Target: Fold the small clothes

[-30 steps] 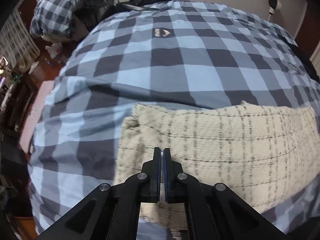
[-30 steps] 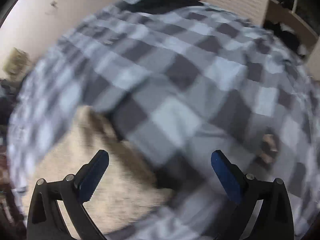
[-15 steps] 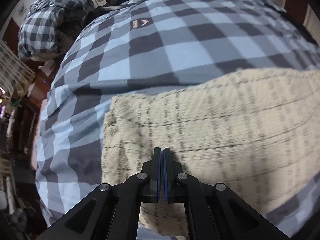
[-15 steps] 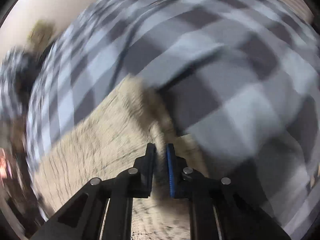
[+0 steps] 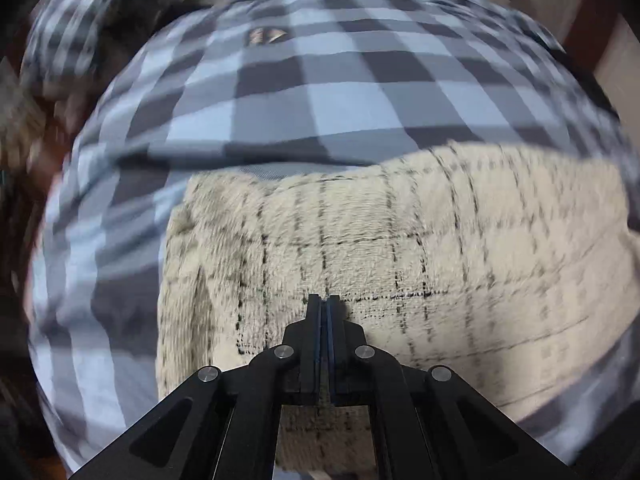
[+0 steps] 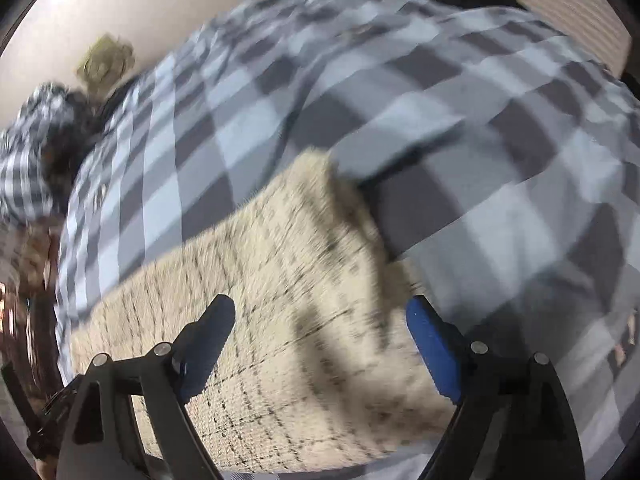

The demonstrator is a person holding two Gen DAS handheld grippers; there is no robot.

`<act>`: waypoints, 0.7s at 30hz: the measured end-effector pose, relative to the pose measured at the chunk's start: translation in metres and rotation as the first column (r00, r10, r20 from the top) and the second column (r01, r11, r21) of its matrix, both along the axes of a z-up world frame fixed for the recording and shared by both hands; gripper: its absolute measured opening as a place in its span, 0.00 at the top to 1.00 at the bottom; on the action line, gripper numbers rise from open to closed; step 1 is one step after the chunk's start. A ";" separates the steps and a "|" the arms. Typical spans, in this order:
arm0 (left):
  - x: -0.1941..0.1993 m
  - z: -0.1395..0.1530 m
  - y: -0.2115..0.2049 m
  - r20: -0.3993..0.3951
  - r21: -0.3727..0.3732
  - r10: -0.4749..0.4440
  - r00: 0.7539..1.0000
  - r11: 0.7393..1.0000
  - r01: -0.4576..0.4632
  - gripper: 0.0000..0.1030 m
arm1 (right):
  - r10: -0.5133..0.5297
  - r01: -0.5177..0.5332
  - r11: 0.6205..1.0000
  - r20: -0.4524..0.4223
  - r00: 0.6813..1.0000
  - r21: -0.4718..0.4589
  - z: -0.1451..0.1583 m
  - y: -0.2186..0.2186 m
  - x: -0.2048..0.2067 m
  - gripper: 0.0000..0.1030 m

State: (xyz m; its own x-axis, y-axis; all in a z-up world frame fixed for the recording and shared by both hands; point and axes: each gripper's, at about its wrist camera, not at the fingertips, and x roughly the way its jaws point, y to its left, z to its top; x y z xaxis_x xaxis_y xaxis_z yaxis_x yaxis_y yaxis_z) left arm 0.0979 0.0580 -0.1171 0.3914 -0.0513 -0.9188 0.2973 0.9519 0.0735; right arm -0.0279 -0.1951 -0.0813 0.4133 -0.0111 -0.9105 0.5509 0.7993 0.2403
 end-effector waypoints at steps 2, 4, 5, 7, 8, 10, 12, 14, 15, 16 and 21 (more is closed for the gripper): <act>-0.004 -0.003 -0.009 0.039 0.069 -0.072 0.997 0.995 0.069 0.99 | 0.023 -0.024 1.000 -0.077 0.997 -0.011 -0.015 -0.001 0.005 0.17; -0.008 -0.005 -0.013 0.055 0.100 -0.109 0.992 0.990 0.104 0.99 | 0.032 -0.040 0.997 -0.114 0.993 -0.061 -0.017 0.002 0.004 0.17; -0.008 -0.004 -0.012 0.060 0.092 -0.107 0.992 0.991 0.101 0.99 | 0.026 -0.035 0.996 -0.103 0.994 -0.081 -0.010 0.005 0.001 0.17; -0.007 -0.006 -0.008 0.068 0.070 -0.104 0.992 0.993 0.099 0.99 | 0.015 -0.019 0.992 -0.033 0.999 -0.127 0.016 0.008 -0.014 0.17; -0.005 -0.006 -0.006 0.064 0.065 -0.113 0.992 0.992 0.109 0.99 | 0.019 -0.019 0.990 -0.002 1.000 -0.138 0.023 0.010 -0.020 0.17; 0.001 -0.004 -0.002 0.059 0.057 -0.117 0.991 0.992 0.113 0.99 | 0.035 -0.020 0.985 0.089 0.995 -0.170 0.047 0.017 -0.038 0.17; 0.006 -0.003 0.003 0.037 0.033 -0.104 0.994 0.994 0.103 0.99 | 0.044 -0.016 0.984 0.153 0.987 -0.177 0.059 0.022 -0.052 0.17; 0.004 0.004 0.007 0.043 -0.008 -0.093 0.995 0.996 0.093 0.99 | 0.044 -0.008 0.984 0.197 0.979 -0.180 0.063 0.030 -0.066 0.17; -0.002 0.012 0.008 0.066 -0.033 -0.124 0.990 0.991 0.127 0.99 | 0.044 -0.007 0.984 0.205 0.978 -0.178 0.063 0.031 -0.069 0.17; -0.007 0.019 0.009 0.095 -0.036 -0.152 0.984 0.987 0.156 0.99 | 0.045 -0.010 0.986 0.204 0.978 -0.169 0.060 0.033 -0.072 0.17; -0.029 0.065 0.024 0.182 -0.113 -0.155 0.971 0.978 0.178 0.99 | 0.001 0.010 0.998 0.195 0.981 -0.055 0.054 0.026 -0.081 0.17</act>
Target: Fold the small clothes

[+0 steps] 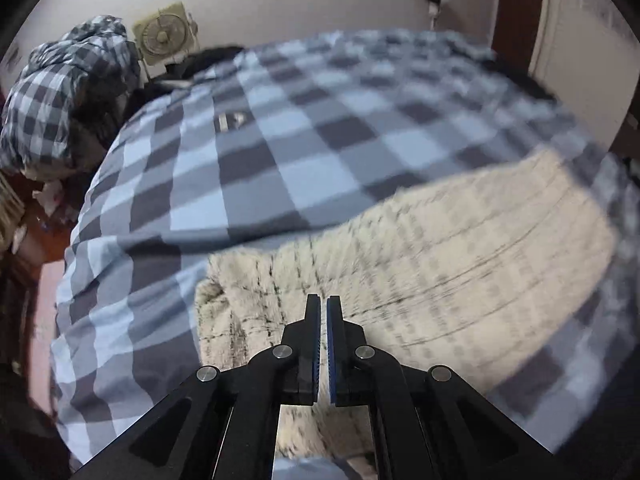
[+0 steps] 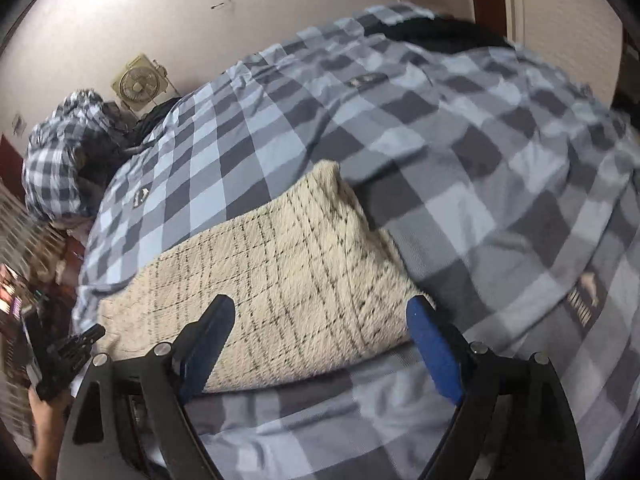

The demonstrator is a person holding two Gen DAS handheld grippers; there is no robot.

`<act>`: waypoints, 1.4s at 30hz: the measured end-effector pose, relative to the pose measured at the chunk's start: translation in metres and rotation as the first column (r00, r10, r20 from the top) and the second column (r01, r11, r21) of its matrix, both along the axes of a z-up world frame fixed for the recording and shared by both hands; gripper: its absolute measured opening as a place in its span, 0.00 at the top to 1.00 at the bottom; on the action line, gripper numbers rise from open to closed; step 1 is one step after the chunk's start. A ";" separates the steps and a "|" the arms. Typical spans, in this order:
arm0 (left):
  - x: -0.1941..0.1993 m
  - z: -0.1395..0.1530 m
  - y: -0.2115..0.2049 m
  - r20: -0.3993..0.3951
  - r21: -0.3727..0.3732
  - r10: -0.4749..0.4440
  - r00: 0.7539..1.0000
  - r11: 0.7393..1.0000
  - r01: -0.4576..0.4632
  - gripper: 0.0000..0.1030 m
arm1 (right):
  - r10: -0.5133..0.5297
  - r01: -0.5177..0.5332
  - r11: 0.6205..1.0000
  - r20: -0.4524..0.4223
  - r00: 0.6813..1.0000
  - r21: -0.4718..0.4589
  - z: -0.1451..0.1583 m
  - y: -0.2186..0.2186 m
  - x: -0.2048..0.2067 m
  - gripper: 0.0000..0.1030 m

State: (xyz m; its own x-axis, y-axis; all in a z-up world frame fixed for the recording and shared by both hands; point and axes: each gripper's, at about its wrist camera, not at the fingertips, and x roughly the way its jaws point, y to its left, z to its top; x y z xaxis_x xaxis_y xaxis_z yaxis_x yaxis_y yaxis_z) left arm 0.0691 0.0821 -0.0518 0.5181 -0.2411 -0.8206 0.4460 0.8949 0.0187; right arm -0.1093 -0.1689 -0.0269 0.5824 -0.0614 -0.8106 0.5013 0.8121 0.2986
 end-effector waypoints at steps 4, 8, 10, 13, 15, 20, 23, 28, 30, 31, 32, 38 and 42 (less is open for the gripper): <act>-0.011 0.032 0.022 -0.017 -0.116 0.011 1.000 0.993 -0.012 0.98 | -0.037 0.037 0.997 -0.014 0.999 0.070 -0.008 -0.010 -0.002 0.17; -0.031 0.069 0.035 0.026 -0.150 -0.010 1.000 0.989 0.014 0.97 | -0.050 0.052 0.991 -0.020 0.999 0.122 -0.014 -0.014 -0.002 0.17; -0.040 0.086 0.045 0.041 -0.209 -0.003 0.999 0.978 0.012 0.96 | -0.047 0.050 0.991 -0.021 0.999 0.122 -0.016 -0.013 -0.001 0.17; -0.055 0.105 0.061 0.053 -0.310 0.005 0.999 0.951 0.011 0.45 | -0.027 0.031 0.993 -0.034 0.999 0.115 -0.018 -0.011 0.001 0.17; -0.067 0.115 0.066 0.090 -0.359 -0.046 0.995 0.930 0.076 0.00 | -0.010 0.014 0.995 -0.039 0.999 0.098 -0.018 -0.006 0.001 0.17; -0.079 0.110 0.060 0.036 -0.307 -0.059 0.998 0.949 0.067 0.00 | 0.035 -0.033 0.998 -0.042 0.998 0.057 -0.015 0.006 0.002 0.17; -0.078 0.089 0.050 -0.091 -0.324 -0.076 0.993 0.945 0.043 0.00 | 0.051 -0.050 0.998 -0.035 0.998 0.042 -0.010 0.011 -0.001 0.17; -0.079 0.036 0.012 -0.289 -0.341 -0.198 0.937 0.936 0.092 0.00 | 0.025 -0.025 0.994 -0.008 1.000 0.108 -0.003 0.010 -0.022 0.17; -0.077 0.032 -0.003 -0.288 -0.318 -0.188 0.939 0.944 0.092 0.00 | 0.001 0.003 0.986 -0.025 1.000 0.168 -0.007 0.004 -0.029 0.17; -0.078 0.034 -0.007 -0.258 -0.298 -0.168 0.951 0.951 0.087 0.00 | -0.014 0.027 0.979 -0.064 0.998 0.204 -0.014 0.000 -0.032 0.17; -0.077 0.038 -0.009 -0.216 -0.254 -0.125 0.968 0.965 0.068 0.00 | -0.023 0.041 0.974 -0.083 0.996 0.224 -0.019 -0.001 -0.033 0.17; -0.053 0.035 -0.009 -0.099 -0.160 -0.004 0.995 0.987 -0.012 0.00 | -0.143 0.197 0.877 -0.154 0.978 0.438 -0.058 -0.030 -0.034 0.17; -0.040 0.019 -0.006 -0.034 0.023 0.135 0.990 0.991 -0.134 0.00 | -0.148 0.241 0.858 -0.230 0.962 0.453 -0.082 -0.036 -0.014 0.17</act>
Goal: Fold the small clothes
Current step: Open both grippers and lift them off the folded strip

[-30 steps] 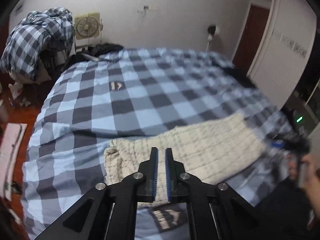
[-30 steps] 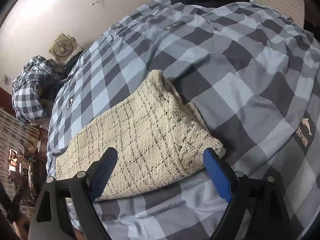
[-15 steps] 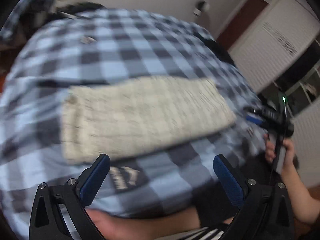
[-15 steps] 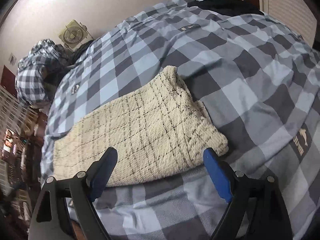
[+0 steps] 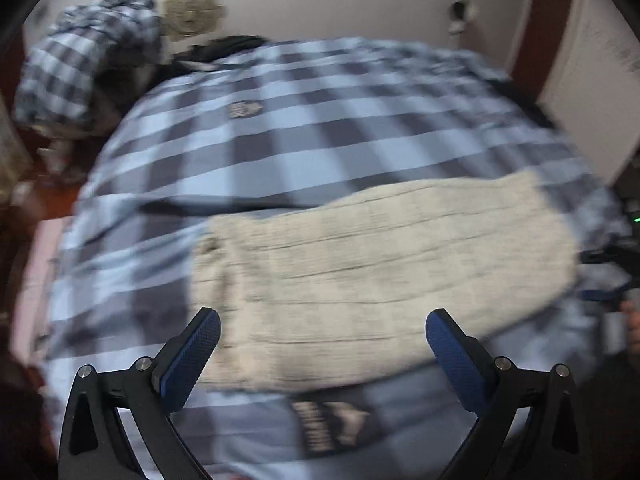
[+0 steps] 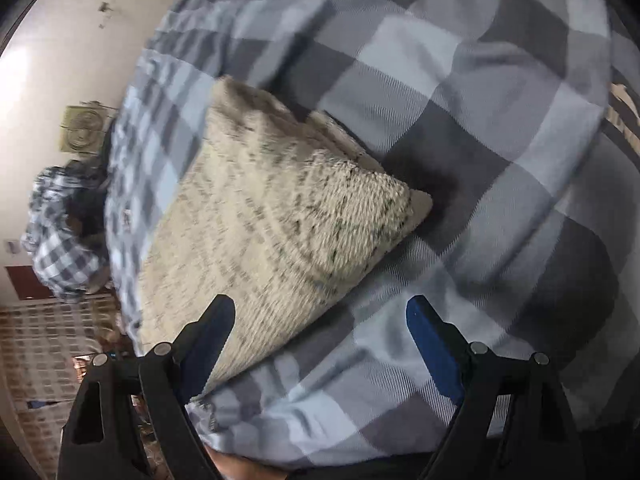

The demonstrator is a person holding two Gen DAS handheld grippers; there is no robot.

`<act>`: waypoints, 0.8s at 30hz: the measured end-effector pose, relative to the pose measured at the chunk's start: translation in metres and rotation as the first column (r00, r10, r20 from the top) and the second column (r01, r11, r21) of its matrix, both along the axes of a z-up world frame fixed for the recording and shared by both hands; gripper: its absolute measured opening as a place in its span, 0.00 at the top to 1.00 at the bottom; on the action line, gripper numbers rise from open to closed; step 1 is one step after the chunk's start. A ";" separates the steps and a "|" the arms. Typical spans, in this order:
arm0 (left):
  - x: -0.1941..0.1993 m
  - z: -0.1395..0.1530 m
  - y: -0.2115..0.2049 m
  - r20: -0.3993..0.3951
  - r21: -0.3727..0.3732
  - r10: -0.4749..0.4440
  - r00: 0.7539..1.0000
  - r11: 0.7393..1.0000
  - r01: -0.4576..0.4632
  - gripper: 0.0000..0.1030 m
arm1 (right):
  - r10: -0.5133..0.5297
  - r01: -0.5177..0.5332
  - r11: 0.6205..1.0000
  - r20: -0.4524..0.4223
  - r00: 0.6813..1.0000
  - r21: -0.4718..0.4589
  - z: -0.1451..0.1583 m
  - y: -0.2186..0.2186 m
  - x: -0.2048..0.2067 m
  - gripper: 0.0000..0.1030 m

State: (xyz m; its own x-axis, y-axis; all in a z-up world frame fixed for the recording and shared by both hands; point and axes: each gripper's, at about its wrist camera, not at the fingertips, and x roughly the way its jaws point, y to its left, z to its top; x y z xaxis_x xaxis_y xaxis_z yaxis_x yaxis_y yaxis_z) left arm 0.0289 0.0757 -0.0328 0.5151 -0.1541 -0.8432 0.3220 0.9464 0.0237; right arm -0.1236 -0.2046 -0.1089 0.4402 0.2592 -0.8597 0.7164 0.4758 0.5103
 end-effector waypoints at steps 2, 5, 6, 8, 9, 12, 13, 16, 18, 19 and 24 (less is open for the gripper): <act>0.003 -0.003 0.003 0.026 0.056 0.038 0.999 0.998 -0.039 0.00 | 0.000 0.000 1.000 -0.015 1.000 0.013 -0.011 0.000 0.010 0.17; 0.006 -0.009 0.007 0.019 0.069 0.054 0.998 0.996 -0.055 0.00 | -0.016 0.018 0.999 -0.047 0.999 0.046 -0.028 0.002 0.022 0.17; 0.006 -0.011 0.006 0.015 0.075 0.053 0.999 0.996 -0.053 0.00 | -0.023 0.026 0.998 -0.067 0.997 0.052 -0.035 0.002 0.025 0.17; 0.006 -0.014 0.003 0.007 0.084 0.038 0.999 0.996 -0.039 0.00 | -0.027 0.031 0.998 -0.077 0.997 0.058 -0.040 0.002 0.028 0.17; 0.005 -0.015 0.001 0.005 0.086 0.029 1.000 0.996 -0.029 0.00 | -0.028 0.032 0.998 -0.077 0.997 0.053 -0.040 0.002 0.031 0.17; 0.005 -0.018 -0.003 -0.002 0.104 0.023 1.000 0.994 -0.022 0.00 | -0.007 0.007 1.000 -0.055 0.998 -0.008 -0.030 0.007 0.036 0.17; 0.005 -0.019 -0.004 -0.005 0.107 0.024 1.000 0.994 -0.023 0.00 | 0.007 -0.009 0.999 -0.047 0.999 -0.043 -0.023 0.011 0.038 0.17; 0.006 -0.020 -0.002 -0.023 0.097 0.030 0.999 0.995 -0.028 0.00 | 0.020 -0.024 0.997 -0.044 0.999 -0.080 -0.018 0.014 0.041 0.18; 0.007 -0.022 -0.001 -0.038 0.092 0.036 0.999 0.995 -0.032 0.00 | 0.021 -0.025 0.995 -0.039 0.999 -0.093 -0.016 0.013 0.041 0.25; 0.007 -0.023 0.000 -0.040 0.092 0.037 0.998 0.995 -0.034 0.00 | 0.019 -0.023 0.995 -0.037 0.999 -0.099 -0.015 0.013 0.041 0.31; 0.007 -0.025 0.000 -0.038 0.107 0.041 0.998 0.994 -0.037 0.00 | -0.008 0.008 0.993 -0.003 1.000 -0.120 -0.007 0.006 0.034 0.59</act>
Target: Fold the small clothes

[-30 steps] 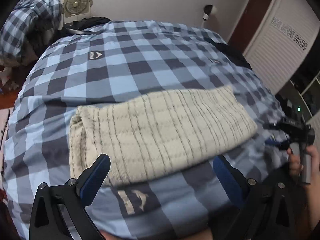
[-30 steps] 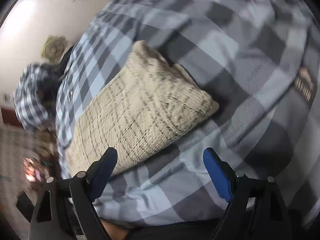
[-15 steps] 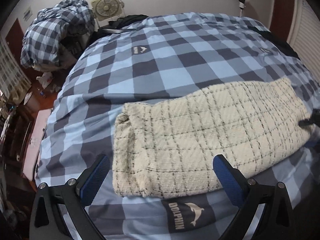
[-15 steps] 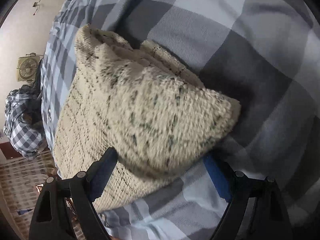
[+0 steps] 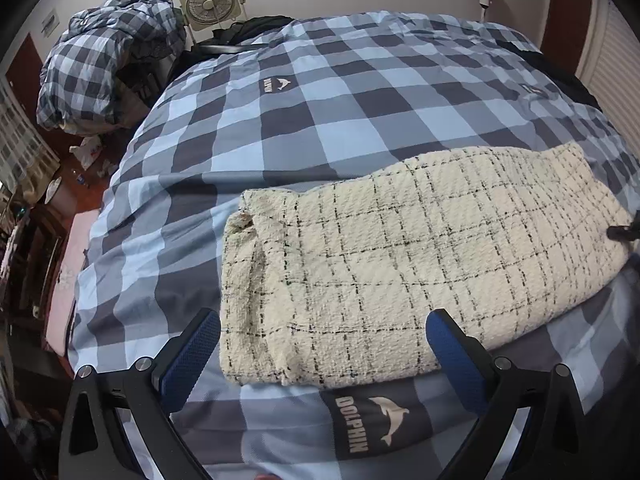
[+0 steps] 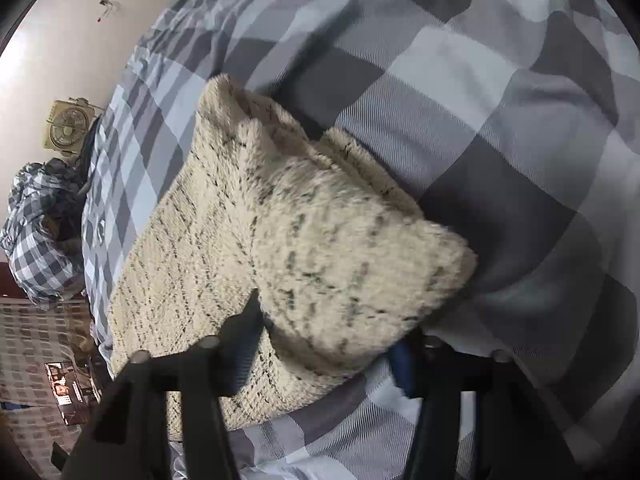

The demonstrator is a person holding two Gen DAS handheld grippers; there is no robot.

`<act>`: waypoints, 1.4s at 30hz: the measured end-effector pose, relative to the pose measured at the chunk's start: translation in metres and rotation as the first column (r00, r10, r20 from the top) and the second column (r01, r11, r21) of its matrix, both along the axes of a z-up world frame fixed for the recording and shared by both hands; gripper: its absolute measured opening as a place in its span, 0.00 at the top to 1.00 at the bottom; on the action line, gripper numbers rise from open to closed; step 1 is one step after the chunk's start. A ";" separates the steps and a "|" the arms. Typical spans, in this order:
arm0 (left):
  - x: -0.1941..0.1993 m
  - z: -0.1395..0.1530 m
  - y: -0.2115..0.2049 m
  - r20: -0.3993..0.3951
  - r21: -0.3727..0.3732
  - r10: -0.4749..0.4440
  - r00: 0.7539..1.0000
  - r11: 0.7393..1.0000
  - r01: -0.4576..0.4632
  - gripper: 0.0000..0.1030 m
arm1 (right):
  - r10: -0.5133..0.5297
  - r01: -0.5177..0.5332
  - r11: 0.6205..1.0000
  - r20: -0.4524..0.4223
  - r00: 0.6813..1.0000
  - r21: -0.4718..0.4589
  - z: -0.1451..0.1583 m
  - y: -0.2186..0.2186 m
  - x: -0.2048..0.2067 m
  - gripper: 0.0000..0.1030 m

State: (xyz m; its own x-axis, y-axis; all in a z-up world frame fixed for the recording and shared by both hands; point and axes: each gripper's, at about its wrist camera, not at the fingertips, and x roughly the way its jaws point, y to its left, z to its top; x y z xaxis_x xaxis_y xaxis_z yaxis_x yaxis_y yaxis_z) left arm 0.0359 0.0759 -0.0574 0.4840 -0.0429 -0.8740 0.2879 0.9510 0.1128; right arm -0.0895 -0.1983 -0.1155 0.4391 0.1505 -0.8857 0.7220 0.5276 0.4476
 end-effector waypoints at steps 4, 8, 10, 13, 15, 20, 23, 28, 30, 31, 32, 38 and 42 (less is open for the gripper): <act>0.002 -0.003 0.001 -0.001 0.025 0.011 1.000 1.000 -0.011 0.00 | 0.018 -0.017 0.999 0.013 1.000 -0.047 0.014 0.007 -0.003 0.63; 0.001 -0.006 0.002 -0.006 0.042 0.018 1.000 0.999 -0.018 0.00 | 0.003 -0.003 1.000 0.036 0.999 -0.014 0.017 0.007 -0.008 0.63; 0.001 -0.007 0.002 -0.006 0.048 0.016 1.000 0.999 -0.015 0.00 | -0.053 0.050 0.997 0.041 0.998 0.066 0.012 0.001 -0.021 0.61; 0.001 -0.007 0.002 -0.006 0.048 0.016 1.000 0.999 -0.016 0.00 | -0.216 0.188 0.946 0.082 0.973 0.262 -0.006 -0.009 -0.044 0.37; 0.002 -0.007 0.003 -0.002 0.041 0.021 1.000 0.999 -0.020 0.00 | -0.278 0.226 0.913 0.111 0.954 0.341 -0.011 -0.012 -0.052 0.37; 0.004 -0.007 0.007 -0.010 0.027 0.032 0.999 0.999 -0.032 0.00 | -0.198 0.160 0.953 0.130 0.972 0.256 -0.003 -0.008 -0.034 0.37; 0.005 -0.008 0.008 -0.021 0.019 0.034 0.999 0.999 -0.033 0.00 | -0.164 0.144 0.971 0.094 0.982 0.190 -0.005 -0.008 -0.023 0.37; 0.007 -0.008 0.009 -0.029 0.011 0.041 0.999 0.999 -0.040 0.00 | -0.117 0.112 0.987 0.037 0.992 0.113 -0.014 -0.015 -0.001 0.37; 0.008 -0.009 0.010 -0.033 0.007 0.044 0.998 0.999 -0.044 0.00 | -0.084 0.082 0.992 0.009 0.996 0.101 -0.017 -0.014 0.006 0.37; 0.008 -0.008 0.010 -0.034 0.006 0.045 0.998 0.999 -0.045 0.00 | -0.077 0.077 0.993 -0.006 0.997 0.087 -0.020 -0.014 0.010 0.37; 0.008 -0.009 0.010 -0.035 0.006 0.046 0.998 0.999 -0.046 0.00 | -0.077 0.077 0.994 -0.008 0.997 0.083 -0.021 -0.014 0.012 0.37; 0.008 -0.008 0.012 -0.033 0.011 0.055 0.998 0.998 -0.054 0.00 | -0.021 0.021 1.000 0.023 1.000 0.002 0.006 -0.004 0.001 0.65; 0.008 -0.006 0.014 -0.026 0.007 0.059 0.998 0.998 -0.059 0.00 | 0.021 -0.018 0.999 0.084 0.996 -0.035 0.033 0.002 -0.015 0.71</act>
